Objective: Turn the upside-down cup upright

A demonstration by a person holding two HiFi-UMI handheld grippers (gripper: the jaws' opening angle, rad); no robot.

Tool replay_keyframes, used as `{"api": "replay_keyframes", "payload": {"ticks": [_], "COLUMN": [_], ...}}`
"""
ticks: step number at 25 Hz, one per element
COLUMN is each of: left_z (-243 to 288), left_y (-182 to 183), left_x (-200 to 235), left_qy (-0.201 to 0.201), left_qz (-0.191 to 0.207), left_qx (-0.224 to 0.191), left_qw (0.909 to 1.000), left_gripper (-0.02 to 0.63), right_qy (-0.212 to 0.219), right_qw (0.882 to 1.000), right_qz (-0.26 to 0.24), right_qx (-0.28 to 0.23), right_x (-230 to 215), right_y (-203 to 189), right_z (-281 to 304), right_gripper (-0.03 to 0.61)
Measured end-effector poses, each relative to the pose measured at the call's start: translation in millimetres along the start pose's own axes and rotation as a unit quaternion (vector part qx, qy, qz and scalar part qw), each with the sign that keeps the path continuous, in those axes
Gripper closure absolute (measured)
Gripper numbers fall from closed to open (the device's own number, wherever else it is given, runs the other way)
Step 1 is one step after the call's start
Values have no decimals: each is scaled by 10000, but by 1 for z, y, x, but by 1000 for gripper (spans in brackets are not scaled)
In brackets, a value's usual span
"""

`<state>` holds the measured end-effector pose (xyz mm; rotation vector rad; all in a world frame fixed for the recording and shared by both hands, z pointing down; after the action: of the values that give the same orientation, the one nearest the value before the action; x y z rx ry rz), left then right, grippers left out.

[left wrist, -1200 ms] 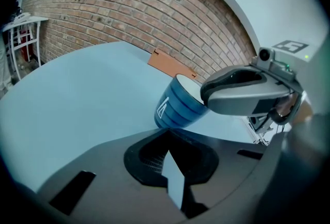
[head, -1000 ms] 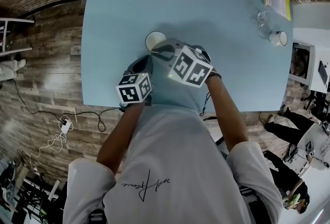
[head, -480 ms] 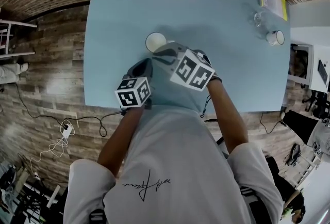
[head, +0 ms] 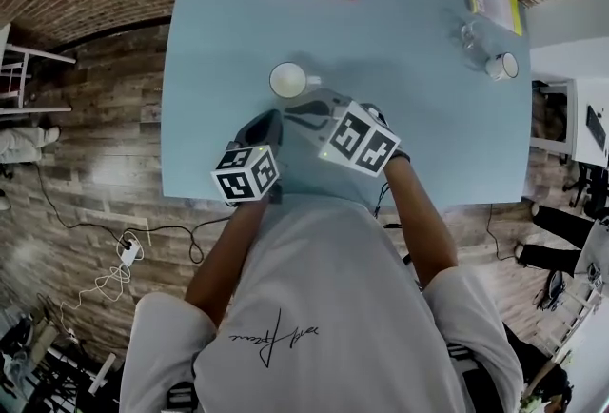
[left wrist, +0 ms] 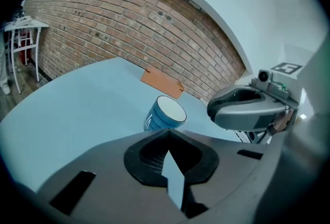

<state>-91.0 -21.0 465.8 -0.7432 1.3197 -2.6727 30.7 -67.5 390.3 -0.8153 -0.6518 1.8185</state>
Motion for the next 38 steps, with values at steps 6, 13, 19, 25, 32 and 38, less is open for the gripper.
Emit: {"api": "replay_keyframes", "payload": {"ticks": [6, 13, 19, 25, 32, 38], "left_z": [-8, -17, -27, -34, -50, -70], "left_y": [5, 19, 31, 41, 50, 75], "left_x": [-5, -9, -17, -30, -37, -51], "left_qy": [-13, -27, -101, -150, -221, -309], "left_qz": [123, 360, 436, 736, 906, 1007], "left_qx": [-137, -393, -617, -790, -974, -1407], "left_qw": [9998, 9986, 9971, 9940, 9909, 9844], "left_gripper": [604, 604, 604, 604, 604, 604], "right_qy": [-78, -374, -607, -1143, -1347, -1000], "right_qw": [9993, 9956, 9889, 9697, 9540, 9331], "right_qz": [251, 478, 610, 916, 1273, 1890], "right_qx": [-268, -716, -1209, -1955, -2355, -2891], "right_x": [15, 26, 38, 46, 56, 45], "right_y": [-2, -6, 0, -1, -4, 2], "right_z": [-10, -25, -43, -65, -76, -102], "right_gripper": [538, 545, 546, 549, 553, 557]}}
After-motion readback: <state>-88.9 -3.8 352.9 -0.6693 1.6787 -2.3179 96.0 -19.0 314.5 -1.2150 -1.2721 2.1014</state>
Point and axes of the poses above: the fingertips, and each gripper's own axes: z forward along the fingers, x to its left, y out of its top, the point moved 9 cm from there along -z, backward along the fingers, and after that the axes turned 12 degrees about z, right-handed, at the moved point
